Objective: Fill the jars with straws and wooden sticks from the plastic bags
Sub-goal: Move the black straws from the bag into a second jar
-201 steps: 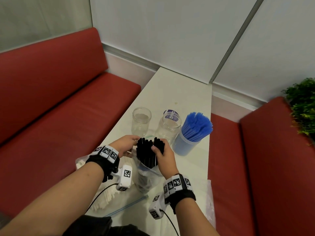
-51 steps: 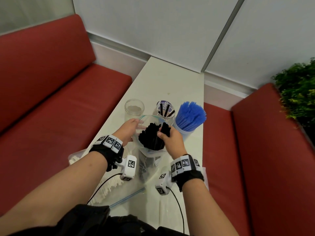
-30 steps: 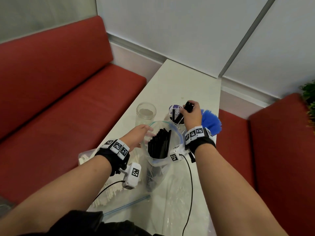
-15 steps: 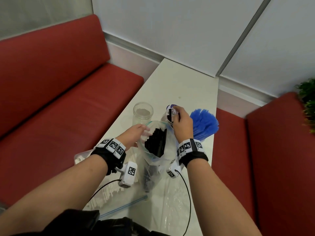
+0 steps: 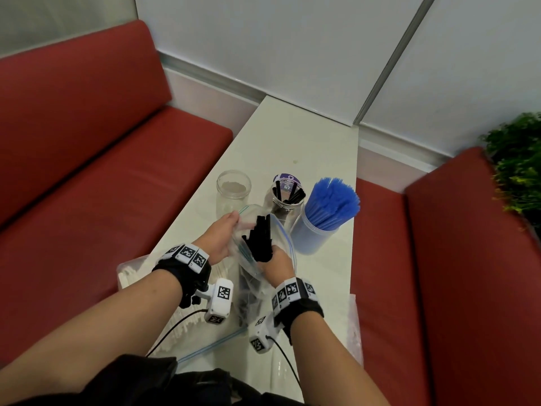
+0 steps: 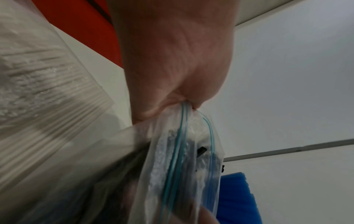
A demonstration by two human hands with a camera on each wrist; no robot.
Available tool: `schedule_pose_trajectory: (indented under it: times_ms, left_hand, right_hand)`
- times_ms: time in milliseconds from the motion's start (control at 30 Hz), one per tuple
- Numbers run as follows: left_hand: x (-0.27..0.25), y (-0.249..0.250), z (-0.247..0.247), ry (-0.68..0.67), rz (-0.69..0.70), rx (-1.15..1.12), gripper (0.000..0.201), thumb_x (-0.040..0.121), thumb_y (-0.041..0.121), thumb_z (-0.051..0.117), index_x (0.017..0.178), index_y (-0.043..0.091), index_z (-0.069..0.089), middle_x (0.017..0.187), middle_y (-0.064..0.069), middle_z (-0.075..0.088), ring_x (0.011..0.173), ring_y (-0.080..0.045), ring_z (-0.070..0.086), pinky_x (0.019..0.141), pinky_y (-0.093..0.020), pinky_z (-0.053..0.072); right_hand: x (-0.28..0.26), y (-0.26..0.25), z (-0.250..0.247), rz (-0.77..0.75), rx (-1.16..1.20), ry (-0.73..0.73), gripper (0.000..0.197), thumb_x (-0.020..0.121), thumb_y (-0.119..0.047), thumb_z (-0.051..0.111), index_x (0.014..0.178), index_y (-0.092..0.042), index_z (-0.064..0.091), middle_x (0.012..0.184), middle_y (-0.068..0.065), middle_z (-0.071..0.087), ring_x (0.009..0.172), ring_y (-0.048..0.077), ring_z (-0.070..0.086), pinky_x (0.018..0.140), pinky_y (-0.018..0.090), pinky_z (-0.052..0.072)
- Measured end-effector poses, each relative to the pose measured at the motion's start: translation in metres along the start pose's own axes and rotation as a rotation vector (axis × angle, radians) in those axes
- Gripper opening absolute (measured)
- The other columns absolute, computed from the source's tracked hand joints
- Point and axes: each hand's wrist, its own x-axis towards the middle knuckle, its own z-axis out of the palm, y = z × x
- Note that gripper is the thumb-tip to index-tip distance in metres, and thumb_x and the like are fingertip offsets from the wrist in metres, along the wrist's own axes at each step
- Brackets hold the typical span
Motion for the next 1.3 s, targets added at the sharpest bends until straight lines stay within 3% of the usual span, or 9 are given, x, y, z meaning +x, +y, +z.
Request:
schedule_pose_trajectory:
  times_ms: [100, 167, 233, 400, 600, 767, 933, 1133, 1300]
  left_hand:
    - [-0.003, 0.0, 0.004, 0.09, 0.015, 0.053, 0.038, 0.106, 0.044, 0.03, 0.126, 0.018, 0.048, 0.13, -0.006, 0.062, 0.116, -0.031, 0.062, 0.1, -0.062, 0.044]
    - [-0.005, 0.001, 0.005, 0.103, 0.024, 0.067, 0.033, 0.106, 0.044, 0.029, 0.119, 0.022, 0.049, 0.127, -0.005, 0.065, 0.113, -0.032, 0.063, 0.098, -0.062, 0.045]
    - [-0.006, 0.003, 0.004, 0.081, 0.038, 0.071, 0.028, 0.106, 0.044, 0.027, 0.108, 0.024, 0.046, 0.118, -0.002, 0.07, 0.105, -0.032, 0.067, 0.095, -0.062, 0.047]
    - [-0.006, 0.011, 0.004, 0.083, 0.085, 0.124, 0.04, 0.106, 0.045, 0.025, 0.128, 0.015, 0.041, 0.113, 0.005, 0.073, 0.108, -0.033, 0.066, 0.099, -0.06, 0.045]
    - [-0.005, 0.007, 0.002, 0.098, 0.068, 0.174, 0.039, 0.105, 0.046, 0.024, 0.128, 0.02, 0.042, 0.112, 0.009, 0.073, 0.111, -0.028, 0.065, 0.104, -0.057, 0.041]
    - [-0.002, 0.007, -0.003, 0.101, 0.043, 0.207, 0.043, 0.105, 0.045, 0.024, 0.136, 0.018, 0.038, 0.115, 0.01, 0.071, 0.128, -0.031, 0.049, 0.11, -0.06, 0.031]
    - [0.001, 0.007, -0.004, 0.093, 0.04, 0.267, 0.04, 0.104, 0.044, 0.024, 0.128, 0.018, 0.042, 0.115, 0.012, 0.071, 0.133, -0.029, 0.042, 0.112, -0.061, 0.024]
    - [0.004, 0.005, -0.007, 0.09, 0.026, 0.294, 0.037, 0.101, 0.044, 0.026, 0.122, 0.021, 0.044, 0.109, 0.015, 0.073, 0.129, -0.028, 0.047, 0.11, -0.061, 0.029]
    - [0.003, 0.004, -0.011, 0.099, 0.032, 0.277, 0.04, 0.102, 0.044, 0.026, 0.131, 0.022, 0.043, 0.109, 0.012, 0.073, 0.127, -0.029, 0.049, 0.107, -0.06, 0.034]
  right_hand:
    - [-0.002, 0.011, 0.003, -0.024, 0.06, 0.04, 0.028, 0.094, -0.021, 0.067, 0.116, -0.004, 0.067, 0.101, 0.01, 0.071, 0.092, 0.023, 0.062, 0.072, 0.024, 0.039]
    - [-0.004, 0.006, -0.004, -0.058, 0.05, 0.02, 0.027, 0.09, -0.012, 0.069, 0.116, -0.004, 0.066, 0.095, 0.005, 0.067, 0.089, 0.02, 0.06, 0.072, 0.023, 0.039]
    - [-0.003, -0.003, -0.015, -0.091, 0.055, 0.021, 0.03, 0.09, -0.011, 0.07, 0.119, -0.006, 0.065, 0.099, 0.005, 0.068, 0.092, 0.02, 0.061, 0.078, 0.025, 0.042]
    - [-0.002, -0.023, -0.035, -0.213, 0.168, 0.125, 0.034, 0.094, -0.006, 0.064, 0.128, -0.009, 0.061, 0.119, 0.004, 0.068, 0.106, 0.015, 0.06, 0.092, 0.024, 0.04]
    - [-0.014, -0.022, -0.033, -0.177, 0.136, 0.08, 0.033, 0.095, -0.005, 0.063, 0.128, -0.005, 0.061, 0.122, 0.012, 0.069, 0.117, 0.028, 0.063, 0.103, 0.038, 0.047]
    - [-0.019, -0.082, -0.104, -0.36, 0.31, 0.173, 0.015, 0.094, -0.012, 0.067, 0.109, -0.009, 0.065, 0.104, 0.005, 0.072, 0.1, 0.022, 0.07, 0.089, 0.035, 0.056]
    - [-0.012, -0.145, -0.178, -0.563, 0.488, 0.445, 0.013, 0.093, -0.013, 0.068, 0.105, -0.017, 0.064, 0.102, 0.003, 0.07, 0.095, 0.016, 0.068, 0.084, 0.026, 0.055]
    - [0.037, -0.132, -0.156, -0.475, 0.516, 0.576, 0.015, 0.096, -0.014, 0.064, 0.111, -0.012, 0.063, 0.101, 0.0, 0.067, 0.088, 0.011, 0.064, 0.068, 0.009, 0.045]
    - [0.068, -0.095, -0.113, -0.333, 0.492, 0.527, 0.019, 0.096, -0.014, 0.064, 0.114, -0.008, 0.063, 0.095, -0.001, 0.066, 0.091, 0.018, 0.064, 0.083, 0.029, 0.052]
